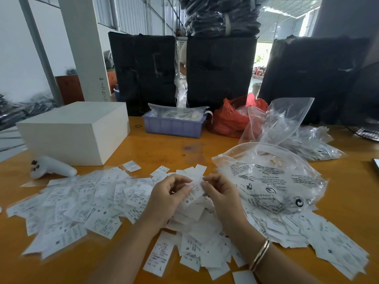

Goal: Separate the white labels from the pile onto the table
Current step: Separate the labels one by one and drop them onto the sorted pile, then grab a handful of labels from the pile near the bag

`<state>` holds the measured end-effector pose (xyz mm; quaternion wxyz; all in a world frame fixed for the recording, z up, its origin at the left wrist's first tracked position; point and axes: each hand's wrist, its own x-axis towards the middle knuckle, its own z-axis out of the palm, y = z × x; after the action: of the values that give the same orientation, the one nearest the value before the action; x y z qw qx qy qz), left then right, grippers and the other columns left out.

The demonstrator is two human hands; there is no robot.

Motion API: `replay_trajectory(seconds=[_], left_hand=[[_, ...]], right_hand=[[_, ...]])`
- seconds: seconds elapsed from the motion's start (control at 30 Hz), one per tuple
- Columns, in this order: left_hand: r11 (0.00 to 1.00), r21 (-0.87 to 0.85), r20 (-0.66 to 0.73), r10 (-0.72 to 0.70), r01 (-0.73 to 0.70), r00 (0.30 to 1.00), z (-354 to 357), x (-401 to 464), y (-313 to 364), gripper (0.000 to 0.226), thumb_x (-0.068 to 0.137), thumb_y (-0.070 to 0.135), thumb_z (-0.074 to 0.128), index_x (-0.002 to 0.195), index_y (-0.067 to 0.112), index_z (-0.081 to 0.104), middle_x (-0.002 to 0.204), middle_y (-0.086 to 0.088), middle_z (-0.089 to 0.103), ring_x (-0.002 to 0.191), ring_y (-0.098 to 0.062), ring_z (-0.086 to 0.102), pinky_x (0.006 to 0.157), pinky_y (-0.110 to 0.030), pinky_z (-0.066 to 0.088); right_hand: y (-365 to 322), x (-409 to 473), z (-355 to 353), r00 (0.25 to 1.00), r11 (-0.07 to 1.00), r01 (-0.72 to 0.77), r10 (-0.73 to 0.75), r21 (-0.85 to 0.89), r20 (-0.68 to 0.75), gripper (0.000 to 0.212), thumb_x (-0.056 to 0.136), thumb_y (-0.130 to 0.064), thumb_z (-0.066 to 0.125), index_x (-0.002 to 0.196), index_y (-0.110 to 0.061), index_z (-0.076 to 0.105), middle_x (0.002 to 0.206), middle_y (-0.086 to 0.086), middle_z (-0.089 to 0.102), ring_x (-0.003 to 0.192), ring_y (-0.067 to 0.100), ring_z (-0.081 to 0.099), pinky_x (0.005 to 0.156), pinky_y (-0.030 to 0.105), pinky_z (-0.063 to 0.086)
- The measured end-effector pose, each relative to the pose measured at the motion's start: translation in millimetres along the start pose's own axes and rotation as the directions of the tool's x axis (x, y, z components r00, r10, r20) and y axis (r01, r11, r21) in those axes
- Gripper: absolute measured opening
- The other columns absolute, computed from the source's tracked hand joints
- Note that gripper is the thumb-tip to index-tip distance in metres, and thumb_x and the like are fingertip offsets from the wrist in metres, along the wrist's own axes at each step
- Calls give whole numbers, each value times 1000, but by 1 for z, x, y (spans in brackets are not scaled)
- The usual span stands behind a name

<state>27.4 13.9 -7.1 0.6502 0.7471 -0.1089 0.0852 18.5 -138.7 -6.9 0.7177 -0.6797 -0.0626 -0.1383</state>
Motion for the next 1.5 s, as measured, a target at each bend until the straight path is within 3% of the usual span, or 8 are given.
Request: replay_trajectory(seconds=[0.27,0.47,0.6,0.7,0.77,1.0,1.17,1.5], left_hand=[[996,92,-199,22,-3,980,-9,5,-1,16,91,21,61,87,35,66,75,13,65,64,-7,58,56,-17,50],[835,545,-385,171,74,907,-25,9,-6,12,92,18,59,90,29,64,87,11,66,74,-5,57,64,-24,49],[567,798,-367,184,207,912,-31,9,-14,15,91,24,60,102,32,65,99,7,67,90,-12,55,82,-31,41],[453,857,-350,158,247,923,-29,10,-17,22,90,29,59,110,38,61,121,9,55,112,-15,46,93,-34,36],[458,864,-314,164,210,935,-26,11,-16,22,90,30,59,110,39,61,125,11,50,119,-15,40,98,-36,32],[520,849,-207,169,91,964,-17,8,-16,15,91,31,54,101,39,61,118,17,50,116,-10,36,97,-34,29],[541,838,-187,169,67,968,-15,7,-16,12,92,31,54,97,39,61,117,18,52,114,-11,38,95,-35,28],[573,819,-139,242,-26,960,-11,6,-16,14,91,27,56,96,37,64,113,17,57,112,-10,40,83,-25,16]], right_hand=[[-12,8,-10,992,997,39,-32,63,-119,16,87,-1,59,94,-16,61,69,-3,61,66,9,59,65,21,52],[-43,58,-67,841,927,182,-319,-327,-438,20,93,-7,52,94,-22,65,80,0,64,56,8,49,49,19,42],[-32,95,-117,908,686,-170,-170,-707,-384,31,90,-3,45,113,-10,65,103,6,65,61,15,56,51,25,43],[-13,98,-143,962,233,-268,122,-935,-245,28,91,-21,53,109,-5,66,108,11,63,88,25,58,75,32,50],[-6,93,-145,953,60,-250,190,-966,-235,32,90,-37,55,96,-9,67,104,9,59,96,27,53,83,35,47],[-14,82,-139,960,293,-278,83,-915,-266,11,86,-25,63,84,-15,67,90,4,66,85,22,56,73,30,45],[-23,81,-140,968,225,-250,26,-942,-251,20,91,-32,58,76,-20,64,78,-3,63,78,18,55,84,36,39],[-38,80,-123,913,368,-2,-379,-930,-152,18,91,-29,58,88,-15,69,87,0,64,87,24,56,85,38,38]])
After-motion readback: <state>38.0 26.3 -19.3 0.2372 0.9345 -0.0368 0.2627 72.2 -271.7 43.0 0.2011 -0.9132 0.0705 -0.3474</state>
